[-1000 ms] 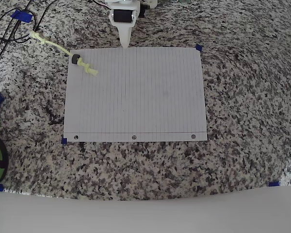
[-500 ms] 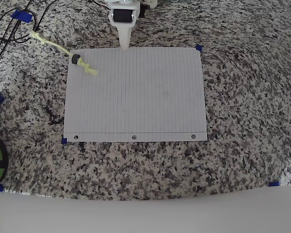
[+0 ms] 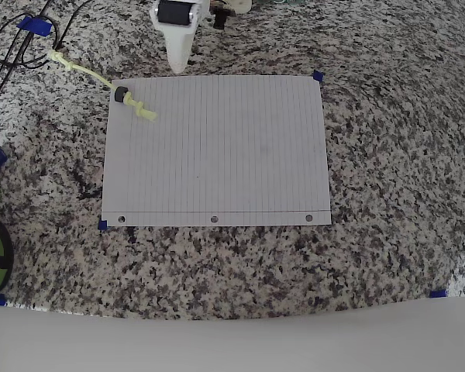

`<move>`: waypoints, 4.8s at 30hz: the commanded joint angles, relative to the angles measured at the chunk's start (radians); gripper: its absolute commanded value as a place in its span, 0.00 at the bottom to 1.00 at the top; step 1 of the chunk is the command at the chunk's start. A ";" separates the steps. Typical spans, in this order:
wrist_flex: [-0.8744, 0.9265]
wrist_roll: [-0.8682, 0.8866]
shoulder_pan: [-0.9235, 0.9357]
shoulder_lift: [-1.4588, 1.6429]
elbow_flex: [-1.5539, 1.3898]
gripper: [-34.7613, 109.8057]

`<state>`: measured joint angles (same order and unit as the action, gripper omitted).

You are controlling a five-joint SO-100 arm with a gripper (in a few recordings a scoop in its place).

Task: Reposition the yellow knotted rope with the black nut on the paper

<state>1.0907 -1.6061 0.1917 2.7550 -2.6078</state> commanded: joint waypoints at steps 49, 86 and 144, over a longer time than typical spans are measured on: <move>-0.060 -0.006 0.258 -1.104 0.534 0.52; -0.124 -0.006 0.250 -1.118 0.535 0.24; -0.290 -0.189 0.100 -0.175 0.133 0.24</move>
<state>0.7885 -1.8116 0.3344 2.5372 -2.4666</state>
